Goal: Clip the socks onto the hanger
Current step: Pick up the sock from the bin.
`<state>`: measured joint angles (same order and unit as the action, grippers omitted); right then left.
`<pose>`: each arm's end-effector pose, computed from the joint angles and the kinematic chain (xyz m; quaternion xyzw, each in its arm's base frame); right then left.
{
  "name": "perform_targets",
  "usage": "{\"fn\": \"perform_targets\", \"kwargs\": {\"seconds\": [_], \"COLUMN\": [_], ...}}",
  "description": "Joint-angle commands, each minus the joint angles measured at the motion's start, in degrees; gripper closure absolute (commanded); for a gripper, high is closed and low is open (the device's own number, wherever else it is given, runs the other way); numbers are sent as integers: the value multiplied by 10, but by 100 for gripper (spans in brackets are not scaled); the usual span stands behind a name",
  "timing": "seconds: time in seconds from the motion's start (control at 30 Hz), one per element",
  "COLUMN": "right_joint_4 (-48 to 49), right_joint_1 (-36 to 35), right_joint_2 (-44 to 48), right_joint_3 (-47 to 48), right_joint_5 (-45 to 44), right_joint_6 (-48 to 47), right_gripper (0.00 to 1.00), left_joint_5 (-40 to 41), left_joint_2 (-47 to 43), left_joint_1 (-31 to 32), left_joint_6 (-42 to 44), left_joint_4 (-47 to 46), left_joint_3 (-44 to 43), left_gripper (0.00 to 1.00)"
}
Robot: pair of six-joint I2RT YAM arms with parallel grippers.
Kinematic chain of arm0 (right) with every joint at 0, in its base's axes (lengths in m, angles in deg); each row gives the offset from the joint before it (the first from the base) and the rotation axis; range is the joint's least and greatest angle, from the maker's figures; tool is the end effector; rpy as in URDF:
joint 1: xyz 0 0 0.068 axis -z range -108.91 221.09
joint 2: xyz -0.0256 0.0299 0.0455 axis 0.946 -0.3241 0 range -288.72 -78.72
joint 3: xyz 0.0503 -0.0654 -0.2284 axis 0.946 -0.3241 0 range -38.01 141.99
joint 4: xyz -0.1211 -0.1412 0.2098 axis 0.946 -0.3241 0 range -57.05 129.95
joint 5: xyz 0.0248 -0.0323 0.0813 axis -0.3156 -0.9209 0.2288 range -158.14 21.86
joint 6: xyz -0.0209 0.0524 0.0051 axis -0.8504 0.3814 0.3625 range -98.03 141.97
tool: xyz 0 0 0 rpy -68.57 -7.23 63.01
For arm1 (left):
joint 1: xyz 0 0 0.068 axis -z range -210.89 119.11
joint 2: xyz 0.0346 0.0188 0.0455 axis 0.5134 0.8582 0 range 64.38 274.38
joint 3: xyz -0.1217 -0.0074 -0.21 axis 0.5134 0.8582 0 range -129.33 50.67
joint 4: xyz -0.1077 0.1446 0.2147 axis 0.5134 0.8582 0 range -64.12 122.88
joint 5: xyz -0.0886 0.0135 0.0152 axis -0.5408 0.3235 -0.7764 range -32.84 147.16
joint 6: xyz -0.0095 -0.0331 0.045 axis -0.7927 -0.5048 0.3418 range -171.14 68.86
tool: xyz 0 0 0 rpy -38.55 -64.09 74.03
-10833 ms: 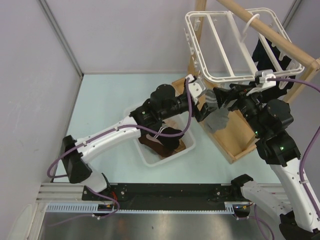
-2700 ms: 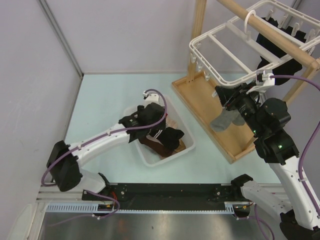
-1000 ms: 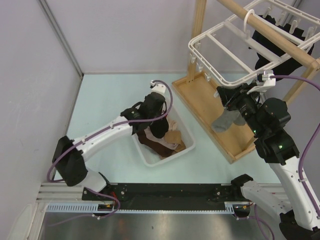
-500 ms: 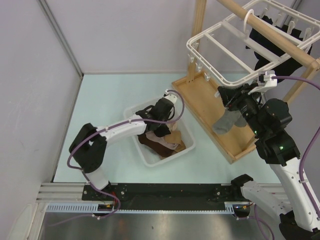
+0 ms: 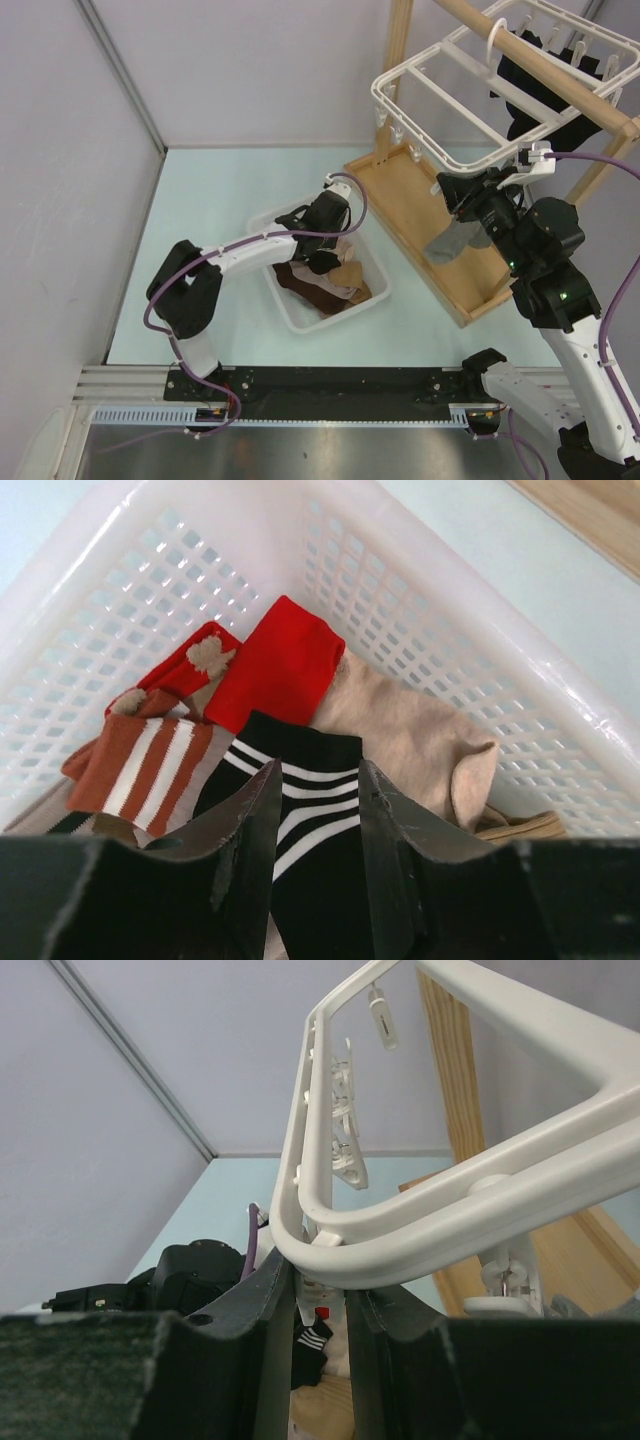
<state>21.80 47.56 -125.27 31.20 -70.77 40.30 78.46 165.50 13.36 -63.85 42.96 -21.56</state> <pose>0.1791 0.0760 0.4490 -0.0140 0.6787 0.2477 0.6913 0.2988 -0.2710 0.1868 0.1809 0.8956 -0.0251 0.4056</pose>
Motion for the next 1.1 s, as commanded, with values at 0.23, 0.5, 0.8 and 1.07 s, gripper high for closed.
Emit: {"fn": "perform_targets", "kwargs": {"seconds": [0.23,0.5,0.8,1.07], "right_joint_4": [-5,-5,-5,0], "right_joint_1": [6,6,6,7], "right_joint_2": [-2,-3,-2,-4], "right_joint_3": [5,5,5,5], "right_joint_5": [-15,-17,-16,-11], "right_joint_6": [-9,-11,-10,-10], "right_gripper": [88,87,87,88], "left_joint_5": [18,2,-15,-50], "left_joint_2": [63,86,-14,-171], "left_joint_1": [-26,-27,-26,-20], "left_joint_6": [-69,-73,-39,51], "left_joint_4": [66,94,61,-72], "left_joint_3": [-66,-74,-43,52], "left_gripper": [64,74,98,100]}}
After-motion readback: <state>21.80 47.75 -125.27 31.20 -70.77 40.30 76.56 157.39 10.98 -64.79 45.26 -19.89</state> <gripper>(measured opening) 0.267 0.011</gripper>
